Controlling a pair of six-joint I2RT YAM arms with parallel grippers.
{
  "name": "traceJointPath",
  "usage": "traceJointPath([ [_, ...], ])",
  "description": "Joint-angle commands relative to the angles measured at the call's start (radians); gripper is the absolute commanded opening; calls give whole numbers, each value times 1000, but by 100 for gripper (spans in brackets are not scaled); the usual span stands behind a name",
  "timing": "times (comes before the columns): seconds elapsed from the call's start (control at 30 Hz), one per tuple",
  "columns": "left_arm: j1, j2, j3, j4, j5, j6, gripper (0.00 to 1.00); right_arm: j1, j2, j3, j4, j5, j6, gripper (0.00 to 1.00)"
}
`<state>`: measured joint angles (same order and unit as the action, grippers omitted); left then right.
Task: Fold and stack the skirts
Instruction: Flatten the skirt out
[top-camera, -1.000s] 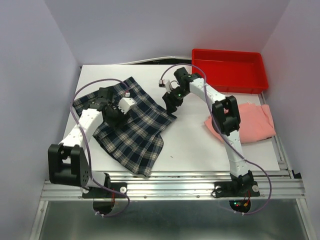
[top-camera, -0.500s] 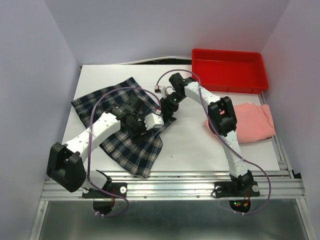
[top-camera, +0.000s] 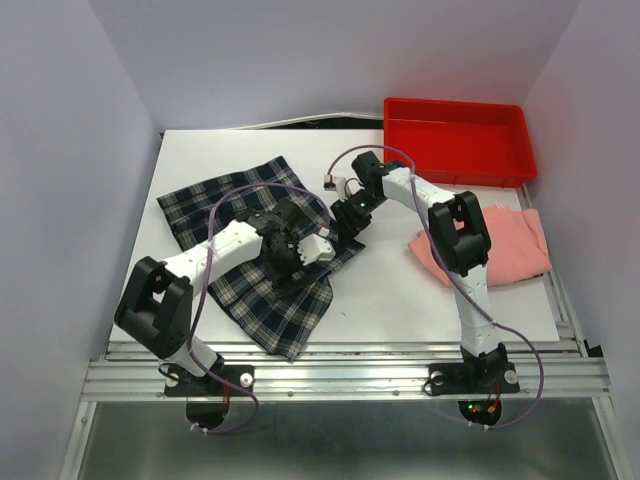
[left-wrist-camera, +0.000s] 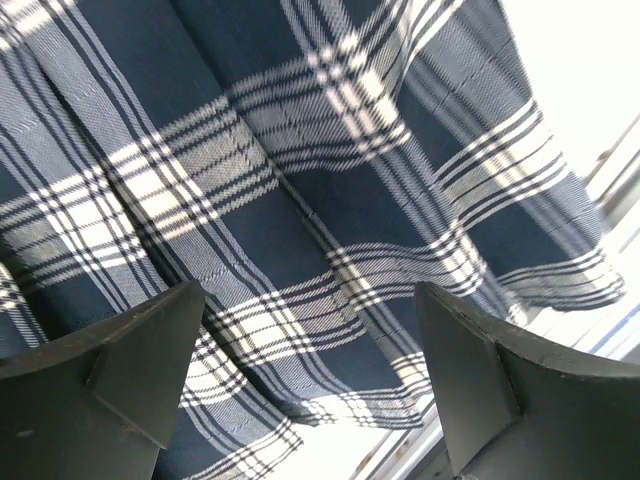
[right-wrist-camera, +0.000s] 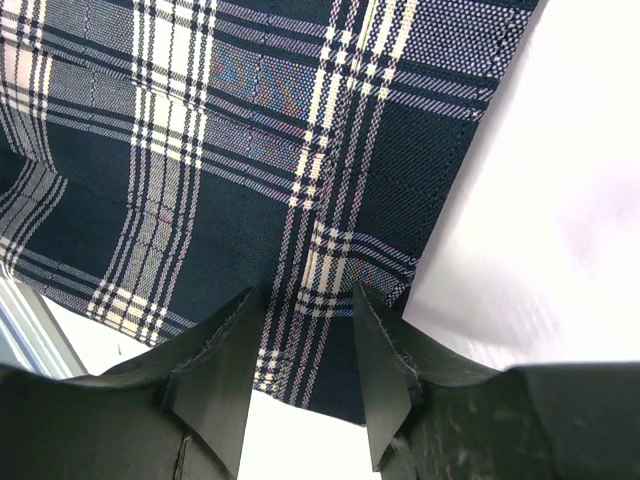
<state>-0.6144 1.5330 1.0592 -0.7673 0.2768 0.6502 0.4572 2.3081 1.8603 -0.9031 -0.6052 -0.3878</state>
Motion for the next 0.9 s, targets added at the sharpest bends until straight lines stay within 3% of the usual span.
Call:
traceJointPath([
  [0.0, -8, -76, 28, -16, 87, -23, 98, -9, 83, -84, -129, 225, -11, 48],
  [0.13, -54, -31, -42, 43, -56, -64, 95, -9, 86, -55, -164, 159, -2, 48],
  [0.23, 30, 77, -61, 56, -97, -51, 71, -9, 111, 6, -187, 148, 0, 49],
  [0.43, 231, 263, 94, 89, -194, 38, 63, -9, 168, 112, -224, 122, 15, 49],
  [0.6, 346, 496, 385, 122, -264, 63, 64, -9, 232, 207, -194, 104, 30, 49],
  [0.67, 389, 538, 523, 85, -261, 66, 69, -9, 266, 255, -175, 111, 35, 49],
  [0.8, 410, 446, 521, 33, -136, 132, 84, -9, 286, 313, -161, 146, 24, 49],
  [0.87, 412, 327, 481, 13, -68, 187, 89, -9, 268, 326, -157, 150, 27, 49],
])
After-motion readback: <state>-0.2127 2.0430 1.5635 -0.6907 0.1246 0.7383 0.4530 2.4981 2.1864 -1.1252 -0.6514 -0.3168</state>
